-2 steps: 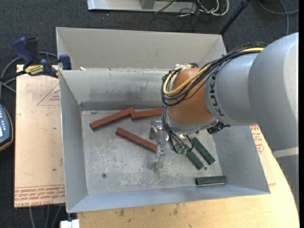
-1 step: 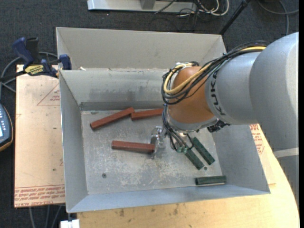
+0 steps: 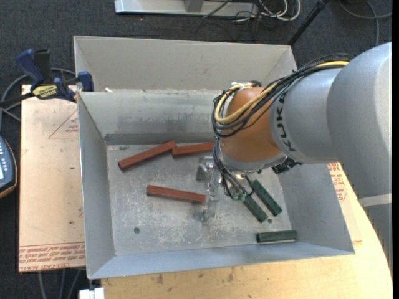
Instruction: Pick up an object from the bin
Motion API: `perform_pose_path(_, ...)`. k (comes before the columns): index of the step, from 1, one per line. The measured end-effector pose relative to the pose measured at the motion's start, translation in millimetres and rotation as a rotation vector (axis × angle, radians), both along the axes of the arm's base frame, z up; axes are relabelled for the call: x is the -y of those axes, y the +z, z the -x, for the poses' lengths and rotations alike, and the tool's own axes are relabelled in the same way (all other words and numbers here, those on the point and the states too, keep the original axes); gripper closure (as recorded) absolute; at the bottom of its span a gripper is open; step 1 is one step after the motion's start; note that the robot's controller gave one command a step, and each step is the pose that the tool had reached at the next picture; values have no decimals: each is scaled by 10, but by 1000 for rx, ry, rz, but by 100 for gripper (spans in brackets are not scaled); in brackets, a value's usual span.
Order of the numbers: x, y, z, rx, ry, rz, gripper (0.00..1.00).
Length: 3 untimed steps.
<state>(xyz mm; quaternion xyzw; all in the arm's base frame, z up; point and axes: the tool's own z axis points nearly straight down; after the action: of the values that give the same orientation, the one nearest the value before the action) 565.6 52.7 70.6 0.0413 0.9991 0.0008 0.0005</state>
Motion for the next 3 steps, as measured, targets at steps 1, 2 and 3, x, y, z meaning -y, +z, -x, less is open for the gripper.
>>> perform_pose_path(1,0,6,-2,1,0,0,100)
perform_pose_path(2,1,0,0,0,0,0,0)
perform_pose_path(3,0,7,-3,1,0,0,100)
